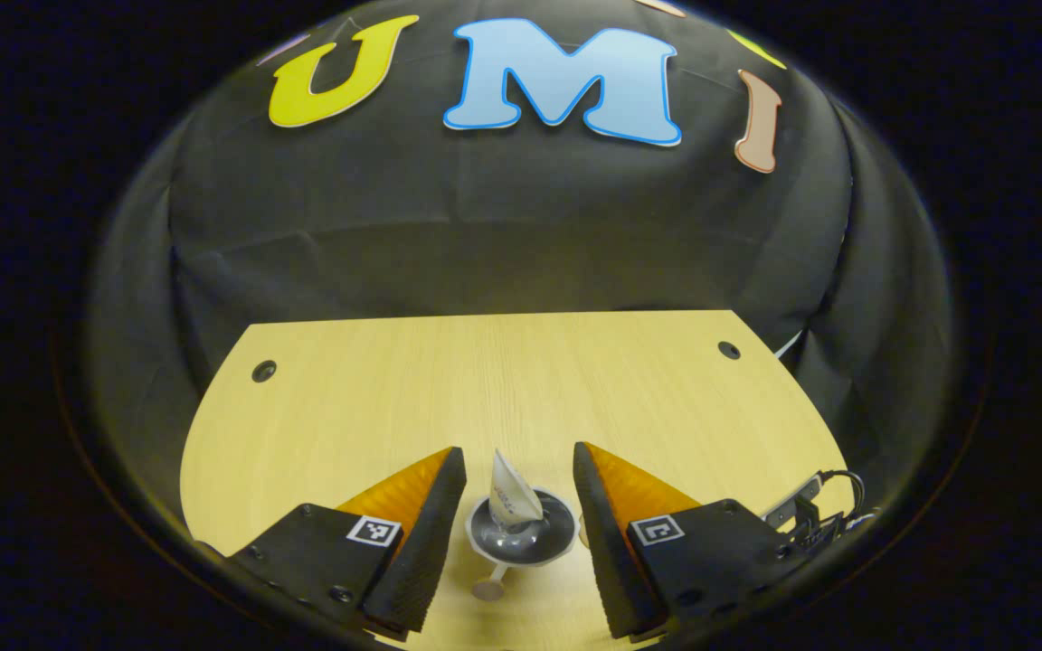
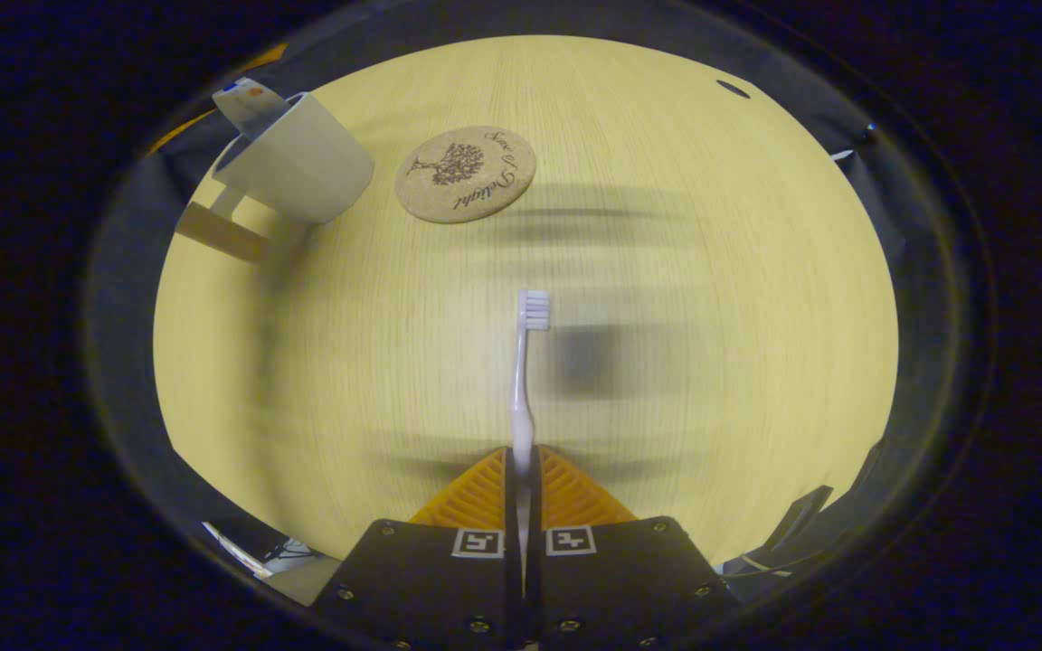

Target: Put the toothbrush and toothpaste on the desktop into the cup, then pick up the cup and place it on the coaster on the desktop.

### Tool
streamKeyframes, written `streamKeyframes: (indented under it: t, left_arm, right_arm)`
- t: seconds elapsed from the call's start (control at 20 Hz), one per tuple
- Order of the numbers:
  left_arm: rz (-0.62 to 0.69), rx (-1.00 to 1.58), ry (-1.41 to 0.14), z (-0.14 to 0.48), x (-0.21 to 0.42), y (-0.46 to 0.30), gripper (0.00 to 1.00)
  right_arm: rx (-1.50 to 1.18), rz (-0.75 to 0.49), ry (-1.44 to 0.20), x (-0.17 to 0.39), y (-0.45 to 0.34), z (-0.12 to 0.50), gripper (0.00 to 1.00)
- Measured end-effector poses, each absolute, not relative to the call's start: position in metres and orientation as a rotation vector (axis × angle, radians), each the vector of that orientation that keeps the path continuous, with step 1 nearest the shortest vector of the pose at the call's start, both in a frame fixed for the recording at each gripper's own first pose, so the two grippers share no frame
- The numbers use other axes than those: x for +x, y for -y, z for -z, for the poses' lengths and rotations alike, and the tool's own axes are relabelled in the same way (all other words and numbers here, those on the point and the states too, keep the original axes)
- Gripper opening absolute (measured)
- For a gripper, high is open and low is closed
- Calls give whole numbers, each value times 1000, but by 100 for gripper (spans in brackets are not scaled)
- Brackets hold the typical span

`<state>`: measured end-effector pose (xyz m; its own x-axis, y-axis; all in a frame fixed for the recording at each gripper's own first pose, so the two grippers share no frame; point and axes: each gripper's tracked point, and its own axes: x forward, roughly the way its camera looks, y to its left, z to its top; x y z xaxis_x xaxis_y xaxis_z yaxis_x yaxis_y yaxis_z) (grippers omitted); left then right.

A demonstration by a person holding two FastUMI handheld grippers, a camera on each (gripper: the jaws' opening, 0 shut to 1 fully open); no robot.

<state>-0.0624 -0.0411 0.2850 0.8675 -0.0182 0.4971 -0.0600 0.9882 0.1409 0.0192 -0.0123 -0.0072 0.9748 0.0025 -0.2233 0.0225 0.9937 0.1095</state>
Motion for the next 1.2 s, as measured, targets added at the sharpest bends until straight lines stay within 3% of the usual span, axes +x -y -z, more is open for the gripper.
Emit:
streamKeyframes:
  t: [0.15, 0.2, 0.25, 0.3, 0.45, 1.2]
  left_arm:
    - [-7, 125, 522, -271, -77, 33, 78]
    - [-8, 113, 522, -266, -80, 28, 82]
    - [-13, 105, 523, -261, -84, 21, 77]
    - [-21, 101, 525, -255, -85, 14, 82]
    - [-39, 82, 529, -236, -94, -18, 82]
    - [-149, -42, 487, -162, -129, -126, 82]
  right_arm:
    - [128, -8, -229, 20, 12, 6, 2]
    - [136, -23, -224, 19, 10, 4, 2]
    - [144, -27, -214, 18, 9, 1, 2]
    - [150, -29, -198, 16, 9, -4, 2]
    - [157, -36, -132, 7, 5, -27, 2]
    - [207, -73, 265, -69, -44, -214, 2]
